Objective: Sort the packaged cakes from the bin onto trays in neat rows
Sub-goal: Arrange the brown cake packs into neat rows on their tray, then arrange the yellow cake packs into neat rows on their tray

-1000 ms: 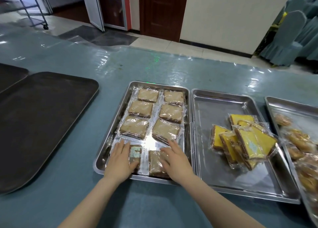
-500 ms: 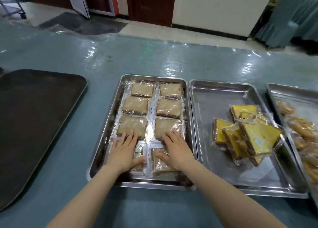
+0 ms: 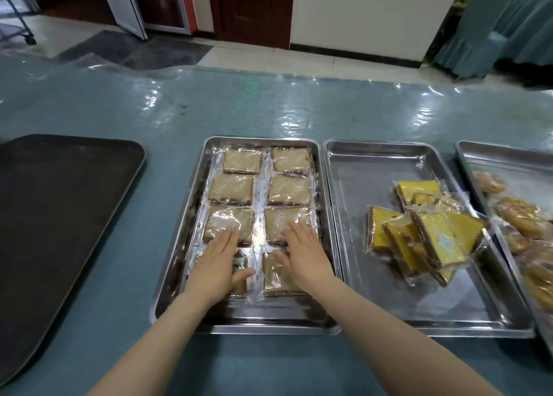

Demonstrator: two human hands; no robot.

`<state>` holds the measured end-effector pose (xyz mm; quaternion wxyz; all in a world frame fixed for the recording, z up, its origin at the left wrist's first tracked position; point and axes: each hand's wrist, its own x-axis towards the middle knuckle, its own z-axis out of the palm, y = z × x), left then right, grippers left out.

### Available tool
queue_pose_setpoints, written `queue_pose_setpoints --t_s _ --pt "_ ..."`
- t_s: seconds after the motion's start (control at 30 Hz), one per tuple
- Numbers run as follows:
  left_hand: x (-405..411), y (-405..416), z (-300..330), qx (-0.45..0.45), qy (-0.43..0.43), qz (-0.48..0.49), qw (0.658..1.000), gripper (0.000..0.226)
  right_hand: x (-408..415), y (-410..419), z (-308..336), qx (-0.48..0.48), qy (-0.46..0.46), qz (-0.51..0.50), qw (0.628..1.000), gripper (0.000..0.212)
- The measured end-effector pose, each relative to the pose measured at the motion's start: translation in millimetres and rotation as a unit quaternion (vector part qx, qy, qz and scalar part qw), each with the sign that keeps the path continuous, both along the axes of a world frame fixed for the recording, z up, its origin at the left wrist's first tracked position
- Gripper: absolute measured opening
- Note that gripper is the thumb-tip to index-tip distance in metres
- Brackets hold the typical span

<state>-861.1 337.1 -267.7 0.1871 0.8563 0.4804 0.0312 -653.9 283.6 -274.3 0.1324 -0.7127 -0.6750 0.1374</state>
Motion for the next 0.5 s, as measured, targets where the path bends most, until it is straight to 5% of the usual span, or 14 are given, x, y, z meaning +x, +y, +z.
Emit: queue_pose_setpoints --t_s 0.5 --pt "140 -31 48 0.05 -0.097 -0.073 0.991 0.068 117 -58 56 0.07 0.071 -0.095 0.99 0.033"
